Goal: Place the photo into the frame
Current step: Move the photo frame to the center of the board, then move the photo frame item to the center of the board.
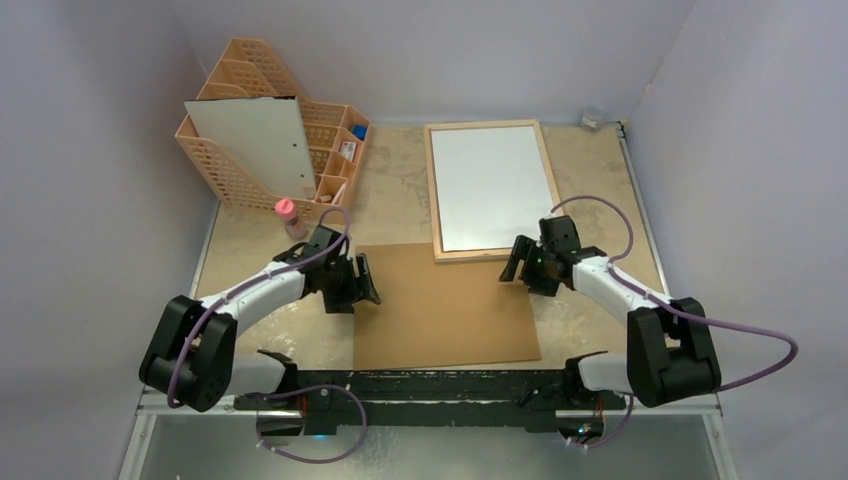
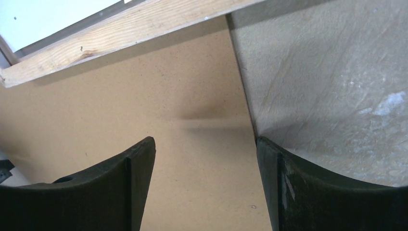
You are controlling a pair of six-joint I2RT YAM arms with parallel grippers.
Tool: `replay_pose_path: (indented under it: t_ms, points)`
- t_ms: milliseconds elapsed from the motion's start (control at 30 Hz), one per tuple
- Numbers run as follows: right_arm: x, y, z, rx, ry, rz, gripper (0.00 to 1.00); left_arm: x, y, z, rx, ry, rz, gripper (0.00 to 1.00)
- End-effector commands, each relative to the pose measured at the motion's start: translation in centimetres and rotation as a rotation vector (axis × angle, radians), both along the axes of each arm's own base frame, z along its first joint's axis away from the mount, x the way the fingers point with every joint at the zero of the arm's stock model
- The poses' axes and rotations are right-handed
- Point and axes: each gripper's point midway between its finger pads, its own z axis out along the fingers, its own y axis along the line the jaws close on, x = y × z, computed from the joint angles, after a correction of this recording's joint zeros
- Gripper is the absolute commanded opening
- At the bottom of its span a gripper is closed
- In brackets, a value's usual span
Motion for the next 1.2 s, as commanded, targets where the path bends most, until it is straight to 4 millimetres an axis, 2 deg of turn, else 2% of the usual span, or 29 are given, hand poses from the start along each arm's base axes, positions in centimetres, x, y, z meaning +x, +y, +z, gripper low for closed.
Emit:
replay_pose_path:
  t_ms: [0, 267, 433, 767, 1000, 1167]
  points:
    - [-4.8, 3.0, -2.2, 0.17, 0.142, 0.151, 0.78, 0.0, -2.5, 2.8, -0.13, -0.039, -0.113, 0.67]
    - [-5.9, 4.9, -1.1, 0.301, 0.122, 0.262, 0.77, 1.2, -4.8, 9.7, -0.262, -0.15, -0.22, 0.63]
    - [-6.2, 6.0, 0.0, 0.378, 0.094, 0.328, 0.77, 0.8, -5.8, 13.2, -0.347, -0.194, -0.267, 0.63]
    - [-7.6, 7.2, -0.5, 0.47, 0.11, 0.411, 0.76, -0.3, -5.0, 15.9, -0.335, -0.212, -0.253, 0.62]
    - [-8.6, 9.5, 0.3, 0.525, 0.109, 0.488, 0.76, -0.9, -5.3, 18.5, -0.405, -0.222, -0.19, 0.61]
    - [-9.0, 10.4, 0.3, 0.54, 0.116, 0.503, 0.76, -1.0, -4.9, 19.7, -0.419, -0.232, -0.11, 0.61]
